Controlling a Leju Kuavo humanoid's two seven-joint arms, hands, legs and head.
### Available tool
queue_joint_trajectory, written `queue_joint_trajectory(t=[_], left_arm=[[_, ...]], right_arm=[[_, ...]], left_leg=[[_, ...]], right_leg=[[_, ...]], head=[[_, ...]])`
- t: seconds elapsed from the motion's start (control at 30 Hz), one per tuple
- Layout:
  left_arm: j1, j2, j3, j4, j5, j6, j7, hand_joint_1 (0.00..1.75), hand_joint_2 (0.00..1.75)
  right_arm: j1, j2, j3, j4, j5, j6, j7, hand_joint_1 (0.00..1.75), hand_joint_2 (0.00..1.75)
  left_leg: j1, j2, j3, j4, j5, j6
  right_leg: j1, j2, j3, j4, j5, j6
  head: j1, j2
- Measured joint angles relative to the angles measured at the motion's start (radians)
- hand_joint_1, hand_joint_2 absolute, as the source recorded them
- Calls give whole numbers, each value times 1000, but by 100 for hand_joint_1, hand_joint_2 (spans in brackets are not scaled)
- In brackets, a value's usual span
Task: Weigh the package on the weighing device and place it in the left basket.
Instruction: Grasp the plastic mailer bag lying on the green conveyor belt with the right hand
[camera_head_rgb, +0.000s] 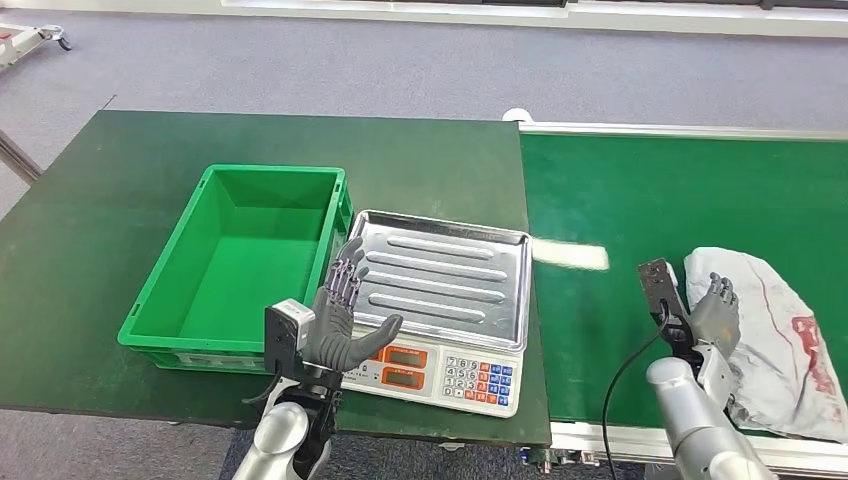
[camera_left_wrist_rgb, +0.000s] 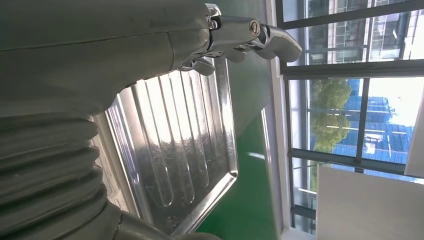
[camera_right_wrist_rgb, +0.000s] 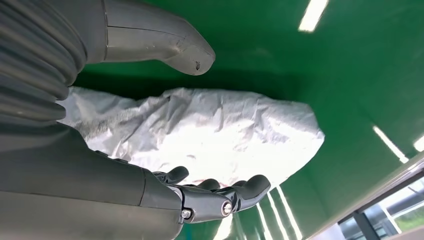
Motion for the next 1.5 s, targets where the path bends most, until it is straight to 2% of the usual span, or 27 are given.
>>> queue_joint_trajectory(t=[0.57,0.73,0.93,1.1,1.5], left_arm=[[-1,-6,5,-1,-6,0,7,0,175],[-5,-6,7,0,-6,0,8,0,175],[-8,-8,16,2,-5,-8,16,0,175],[-10,-9,17,12,-2,-8,17,0,175],[-13,-10,17,32,1,-10,14,0,175]], right_arm=[[-8,0,0,11,30,-3,21,0,175],[-5,6,0,6,74,-8,31,0,175],[44,17,-3,-24,150,35,139,0,175],[76,18,-23,-20,161,47,135,0,175],[64,18,-27,27,217,82,183,0,175]], left_leg=[[0,0,0,0,0,0],[0,0,0,0,0,0],[0,-1,0,0,0,0],[0,-2,0,0,0,0],[0,-2,-1,0,0,0]], right_leg=[[0,0,0,0,0,0],[0,0,0,0,0,0],[0,-2,0,0,0,0],[0,-2,0,0,0,0],[0,-2,0,0,0,0]], head=[[0,0],[0,0],[0,0],[0,0],[0,0]])
